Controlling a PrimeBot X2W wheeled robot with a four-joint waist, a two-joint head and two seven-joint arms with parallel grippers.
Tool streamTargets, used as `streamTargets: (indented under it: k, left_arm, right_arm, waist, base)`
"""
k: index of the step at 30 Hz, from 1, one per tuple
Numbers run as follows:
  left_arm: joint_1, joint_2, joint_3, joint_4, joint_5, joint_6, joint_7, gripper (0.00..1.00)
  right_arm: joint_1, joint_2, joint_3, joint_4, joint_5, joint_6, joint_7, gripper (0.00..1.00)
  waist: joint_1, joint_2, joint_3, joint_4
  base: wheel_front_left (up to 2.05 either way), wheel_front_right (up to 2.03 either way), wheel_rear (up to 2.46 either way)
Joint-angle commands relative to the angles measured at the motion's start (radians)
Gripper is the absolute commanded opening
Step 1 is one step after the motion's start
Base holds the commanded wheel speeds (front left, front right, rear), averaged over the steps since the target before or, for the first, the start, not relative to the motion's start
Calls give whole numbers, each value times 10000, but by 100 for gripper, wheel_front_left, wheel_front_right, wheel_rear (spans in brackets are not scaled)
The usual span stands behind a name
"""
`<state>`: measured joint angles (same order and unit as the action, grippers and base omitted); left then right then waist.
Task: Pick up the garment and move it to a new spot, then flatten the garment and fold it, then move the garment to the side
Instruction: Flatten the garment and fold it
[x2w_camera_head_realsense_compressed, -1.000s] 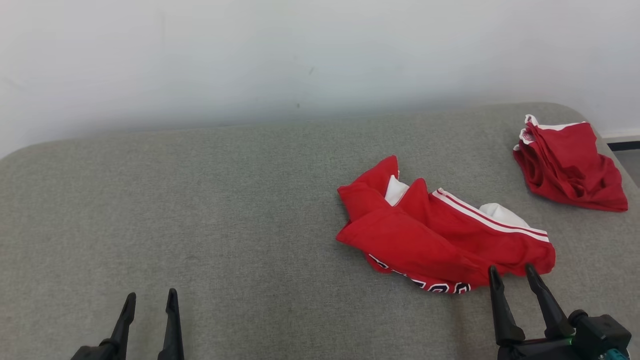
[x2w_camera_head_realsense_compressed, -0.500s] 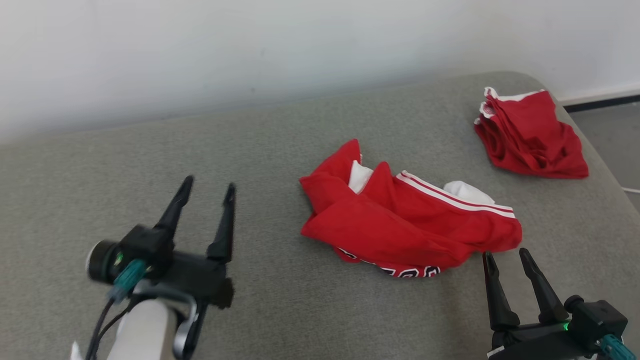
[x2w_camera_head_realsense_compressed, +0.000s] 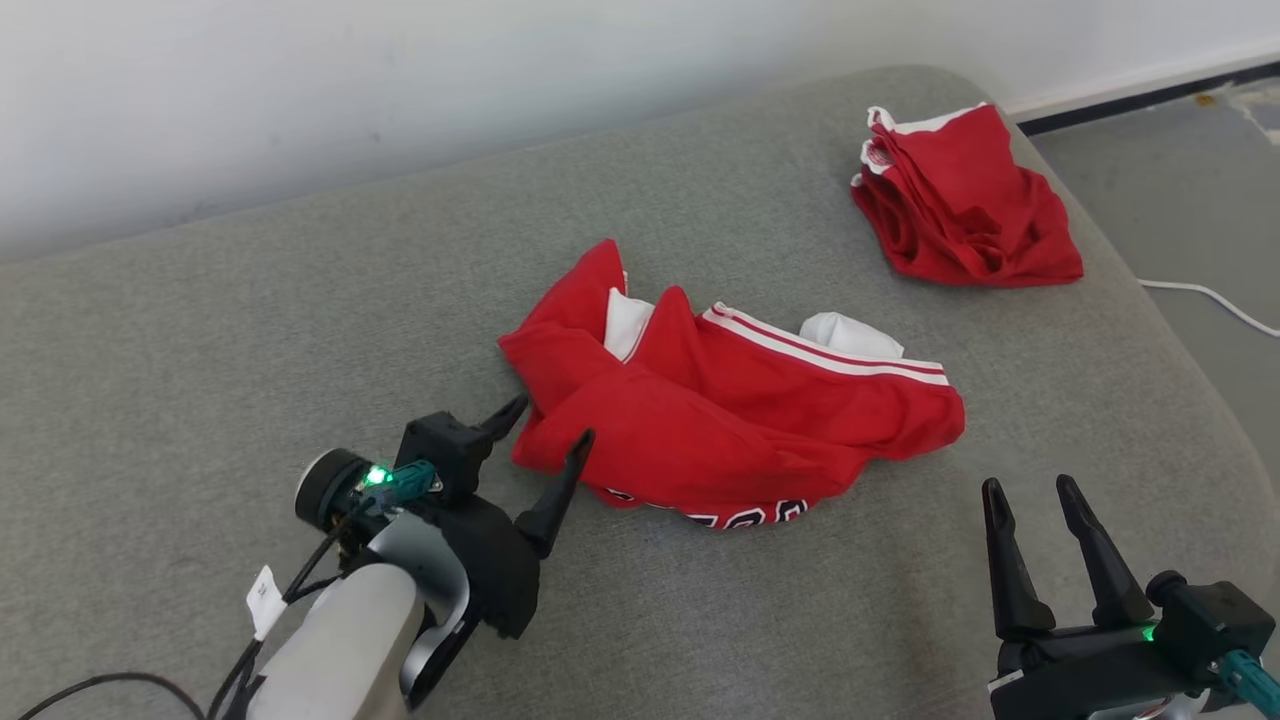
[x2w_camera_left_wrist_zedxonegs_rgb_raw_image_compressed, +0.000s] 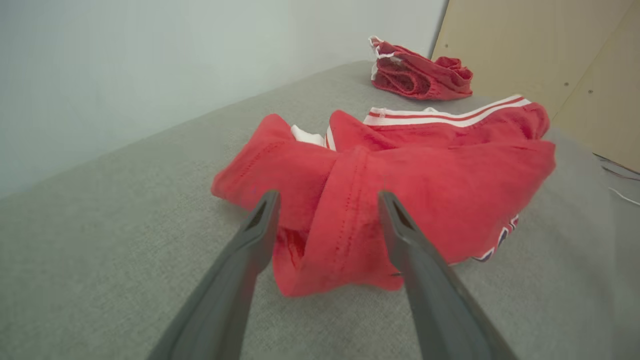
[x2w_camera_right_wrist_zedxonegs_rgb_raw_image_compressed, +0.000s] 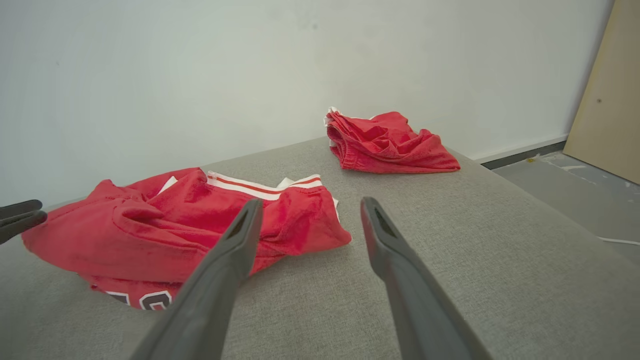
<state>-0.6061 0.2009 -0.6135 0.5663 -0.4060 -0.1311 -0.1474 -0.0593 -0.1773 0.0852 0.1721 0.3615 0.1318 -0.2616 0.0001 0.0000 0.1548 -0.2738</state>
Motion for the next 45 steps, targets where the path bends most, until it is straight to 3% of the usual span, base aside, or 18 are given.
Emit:
streamTargets:
  k: [1,5,6,7,15,22,29,36,41,45]
  left_arm:
    - [-103,170,-203,157,-212,21,78,100]
    - [-33,255,-695,578,-897,19,241,100]
    - [-62,282,-846,589,-1011,21,165,62]
    - [-74,281,-970,600,-1158,20,77,0]
    - [-237,228,-1639,598,-1696,20,-629,0]
    - [-428,489,-1135,606,-1596,290,-1099,0]
    - [324,1317,294,-945,-1235,1043,-1183,0]
    - [2917,1957,1699,-3198,-854,1942,-1186,0]
    - [5167,1460,2171,-4038,-976,2353,-1176,0]
    - [6228,816,2173,-3845,-1097,2205,-1177,0]
  right_arm:
    - [-77,-54,-18,-1,45,-25,-45,100]
    - [-104,-95,-172,-36,26,-25,-45,100]
    - [-92,-105,-214,-58,21,-25,-45,100]
    - [-65,-106,-262,-79,14,-25,-45,100]
    - [66,-215,-318,-172,-106,-25,-45,100]
    - [125,-366,-333,-188,-130,-25,-45,100]
    - [327,-367,-475,-230,-196,-25,-45,100]
    - [493,-224,-410,-187,-237,-25,-45,100]
    - [619,-244,-441,-88,-181,-25,-45,100]
    - [640,-292,-477,-13,-165,-25,-45,100]
  waist:
    - [-1,0,126,-188]
    - [-1,0,105,-244]
    - [-1,0,100,-231]
    - [-1,0,93,-197]
    - [-1,0,-108,353]
    - [-1,0,-355,917]
    - [-1,0,-553,1759]
    - [-1,0,-615,2286]
    - [-1,0,-577,2467]
    - [-1,0,-567,2580]
  base:
    - [0,0,0]
    - [0,0,0]
    - [0,0,0]
    - [0,0,0]
    - [0,0,0]
    - [0,0,0]
    - [0,0,0]
    - [0,0,0]
    - [0,0,0]
    - [0,0,0]
